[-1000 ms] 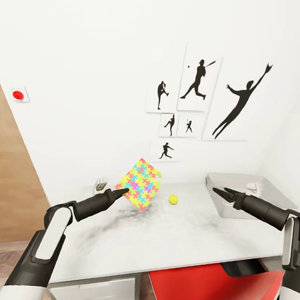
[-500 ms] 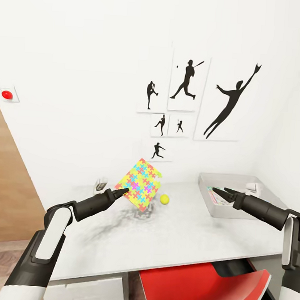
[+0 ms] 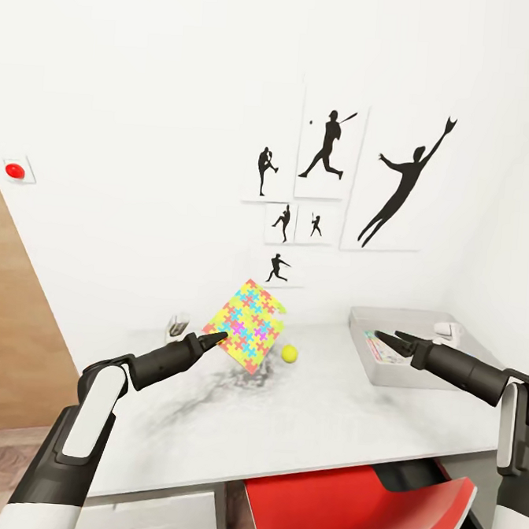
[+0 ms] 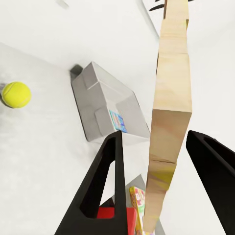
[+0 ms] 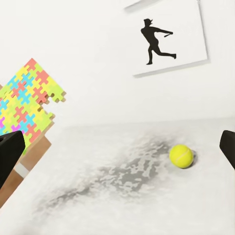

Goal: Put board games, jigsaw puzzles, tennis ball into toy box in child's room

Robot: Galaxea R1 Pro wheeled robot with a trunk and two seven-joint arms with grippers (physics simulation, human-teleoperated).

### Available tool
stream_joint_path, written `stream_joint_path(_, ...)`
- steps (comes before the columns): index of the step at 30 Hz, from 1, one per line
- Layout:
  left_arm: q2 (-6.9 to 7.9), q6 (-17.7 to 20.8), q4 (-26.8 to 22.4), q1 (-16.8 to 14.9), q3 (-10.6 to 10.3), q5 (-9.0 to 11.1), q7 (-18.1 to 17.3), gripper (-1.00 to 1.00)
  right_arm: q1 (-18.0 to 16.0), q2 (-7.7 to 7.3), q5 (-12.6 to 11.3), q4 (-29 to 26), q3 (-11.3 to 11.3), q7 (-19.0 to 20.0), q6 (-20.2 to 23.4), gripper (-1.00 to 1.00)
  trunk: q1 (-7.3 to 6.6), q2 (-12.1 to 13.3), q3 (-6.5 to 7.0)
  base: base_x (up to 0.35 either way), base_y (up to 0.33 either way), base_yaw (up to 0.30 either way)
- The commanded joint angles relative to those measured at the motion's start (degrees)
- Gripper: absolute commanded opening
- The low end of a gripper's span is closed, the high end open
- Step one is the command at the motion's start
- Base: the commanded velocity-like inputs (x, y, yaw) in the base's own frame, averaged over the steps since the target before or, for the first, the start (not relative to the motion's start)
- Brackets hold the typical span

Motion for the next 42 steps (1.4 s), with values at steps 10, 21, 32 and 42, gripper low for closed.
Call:
stream_joint_path(10,-0.11,0.4,0.0,-0.1,0.1,-0.4,-0.4,-1.00,-0.1,0.12,0.6,0.0,-0.1,0.5,0.1,1.00,0.04,-0.1,-0.07,0.000,-0.148,0.000)
stream_joint_path(21,-0.11,0.3,0.0,-0.1,0.1,-0.4,-0.4,-1.00,-0.1,0.12,0.6,0.0,-0.1,0.6,-0.1,1.00,0.04,-0.1,-0.06,0.000,-0.254,0.000)
stream_joint_path(32,-0.11,0.4,0.0,-0.1,0.2,-0.3,-0.4,-1.00,-0.1,0.07,0.6,0.0,-0.1,0.6,-0.1,1.00,0.04,-0.1,-0.06,0.000,-0.184,0.000)
stream_joint_path(42,-0.11,0.4,0.0,-0.1,0.2,-0.3,-0.5,-1.00,-0.1,-0.10,0.6,0.0,-0.1,0.9,-0.1,1.00,0.04,-0.1,-0.06,0.000,-0.016,0.000)
